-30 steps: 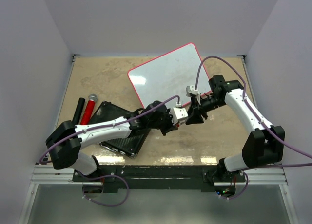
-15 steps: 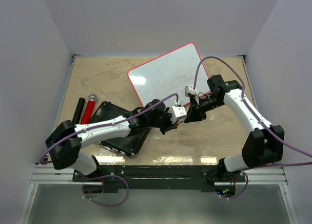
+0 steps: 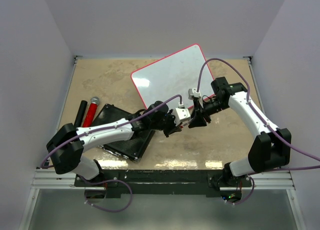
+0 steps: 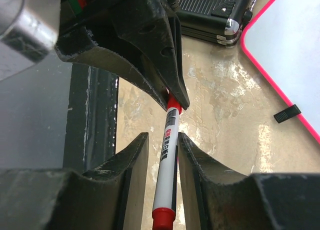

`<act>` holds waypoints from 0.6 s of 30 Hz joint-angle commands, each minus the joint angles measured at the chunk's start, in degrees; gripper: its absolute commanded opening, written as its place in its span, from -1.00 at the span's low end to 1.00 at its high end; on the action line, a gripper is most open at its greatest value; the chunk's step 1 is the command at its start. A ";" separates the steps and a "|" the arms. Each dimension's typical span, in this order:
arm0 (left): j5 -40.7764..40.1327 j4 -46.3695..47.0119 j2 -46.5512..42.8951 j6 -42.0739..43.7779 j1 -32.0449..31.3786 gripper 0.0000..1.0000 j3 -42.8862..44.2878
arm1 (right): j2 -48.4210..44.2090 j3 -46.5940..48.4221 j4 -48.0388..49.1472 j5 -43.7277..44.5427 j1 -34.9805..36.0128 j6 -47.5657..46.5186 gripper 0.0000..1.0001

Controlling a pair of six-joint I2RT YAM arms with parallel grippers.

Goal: Write a sentence on the whiteboard
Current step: Pass from the left arm to the right, then insert the whiteboard marker at the pen cap.

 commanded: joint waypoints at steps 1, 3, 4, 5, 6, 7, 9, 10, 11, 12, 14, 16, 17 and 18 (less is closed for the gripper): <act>1.25 3.23 -0.48 1.03 0.66 -1.00 0.20 | -0.12 0.07 -0.18 -1.56 0.52 1.04 -0.34; 1.60 3.32 -0.31 1.12 0.83 -1.00 0.46 | 0.06 0.07 -0.09 -1.82 0.52 1.31 -0.39; 1.69 3.32 -0.13 1.03 0.83 -1.00 0.46 | 0.23 0.07 0.00 -1.83 0.70 1.31 -0.42; 1.78 3.41 -0.04 1.03 0.83 -1.00 0.55 | 0.32 0.07 0.08 -1.83 0.70 1.48 -0.45; 1.78 3.50 0.04 0.94 0.83 -1.00 0.55 | 0.32 -0.02 0.17 -1.91 0.70 1.48 -0.48; 1.95 3.58 0.22 0.94 0.92 -1.00 0.55 | 0.49 -0.02 0.17 -2.00 0.70 1.48 -0.49; 2.39 3.76 0.57 0.85 0.83 -1.00 0.64 | 0.58 0.07 0.35 -2.18 0.70 1.66 -0.49; 2.57 3.85 0.57 0.77 0.92 -1.00 0.72 | 0.50 0.16 0.44 -2.18 0.70 1.83 -0.49; 2.57 3.85 0.75 0.77 0.92 -1.00 0.72 | 0.67 0.25 0.70 -2.26 0.70 2.10 -0.48; 2.66 3.85 1.10 0.68 0.92 -1.00 0.64 | 0.58 0.33 1.05 -2.27 0.70 2.19 -0.47; 2.75 3.85 1.19 0.59 1.01 -1.00 0.73 | 0.67 0.42 1.31 -2.27 0.70 2.54 -0.50; 2.83 3.93 1.36 0.59 1.01 -1.00 0.81 | 0.58 0.25 1.84 -2.27 0.61 3.32 -0.69; 2.83 3.94 1.36 0.50 1.01 -1.00 0.73 | 0.58 0.07 2.19 -2.27 0.70 3.59 -1.00; 2.83 3.94 1.36 0.50 1.01 -1.00 0.72 | 0.32 -0.02 2.37 -2.18 0.70 3.59 -1.00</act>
